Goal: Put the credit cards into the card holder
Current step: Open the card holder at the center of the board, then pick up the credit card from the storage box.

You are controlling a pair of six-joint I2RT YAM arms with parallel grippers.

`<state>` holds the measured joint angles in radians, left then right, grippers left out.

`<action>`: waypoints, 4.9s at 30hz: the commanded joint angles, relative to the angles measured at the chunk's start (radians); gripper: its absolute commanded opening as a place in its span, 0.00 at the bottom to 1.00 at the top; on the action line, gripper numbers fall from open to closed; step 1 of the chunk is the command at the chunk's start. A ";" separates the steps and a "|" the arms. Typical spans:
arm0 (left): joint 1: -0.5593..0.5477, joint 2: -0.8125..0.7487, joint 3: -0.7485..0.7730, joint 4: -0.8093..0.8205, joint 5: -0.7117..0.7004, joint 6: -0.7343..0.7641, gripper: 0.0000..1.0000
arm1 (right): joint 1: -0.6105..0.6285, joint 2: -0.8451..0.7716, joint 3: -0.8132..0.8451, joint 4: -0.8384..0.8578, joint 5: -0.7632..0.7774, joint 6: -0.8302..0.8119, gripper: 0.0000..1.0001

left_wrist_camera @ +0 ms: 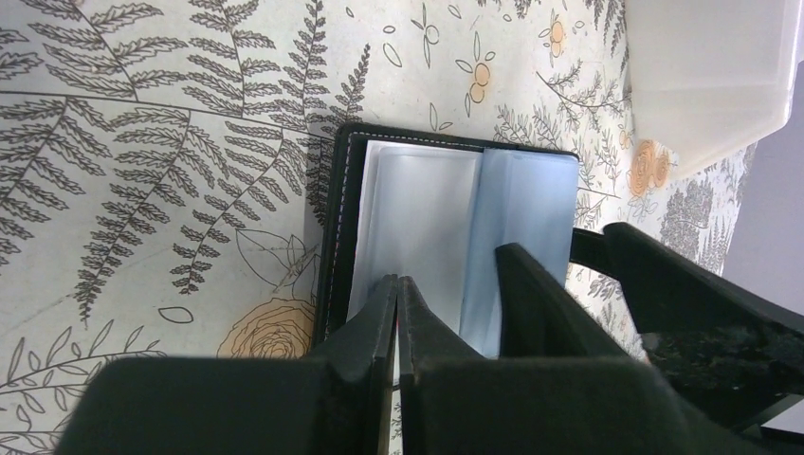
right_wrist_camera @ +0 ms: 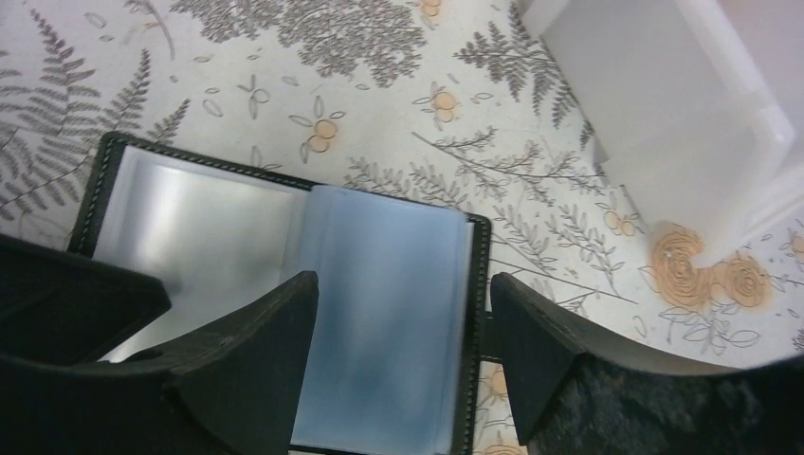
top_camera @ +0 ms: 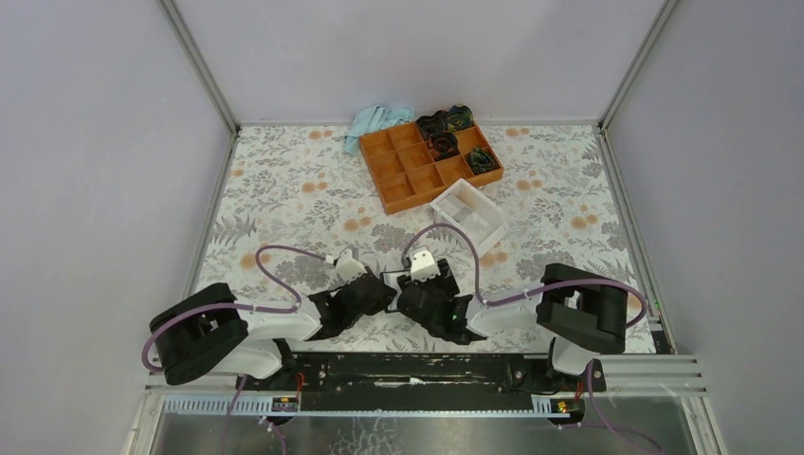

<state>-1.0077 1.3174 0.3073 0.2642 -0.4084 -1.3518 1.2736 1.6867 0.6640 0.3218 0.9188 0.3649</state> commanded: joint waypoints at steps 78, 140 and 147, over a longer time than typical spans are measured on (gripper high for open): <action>-0.020 0.037 0.122 -0.144 -0.067 0.118 0.04 | -0.889 0.099 0.619 -0.406 -1.075 -0.298 0.75; -0.019 0.045 0.138 -0.121 -0.077 0.120 0.04 | -0.955 0.027 0.581 -0.411 -1.125 -0.267 0.15; -0.018 0.046 0.137 -0.121 -0.075 0.116 0.04 | -0.952 0.011 0.569 -0.422 -1.111 -0.270 0.31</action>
<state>-1.0222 1.3605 0.4244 0.1375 -0.4530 -1.2469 0.3199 1.7641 1.2385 -0.1009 -0.2165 0.1009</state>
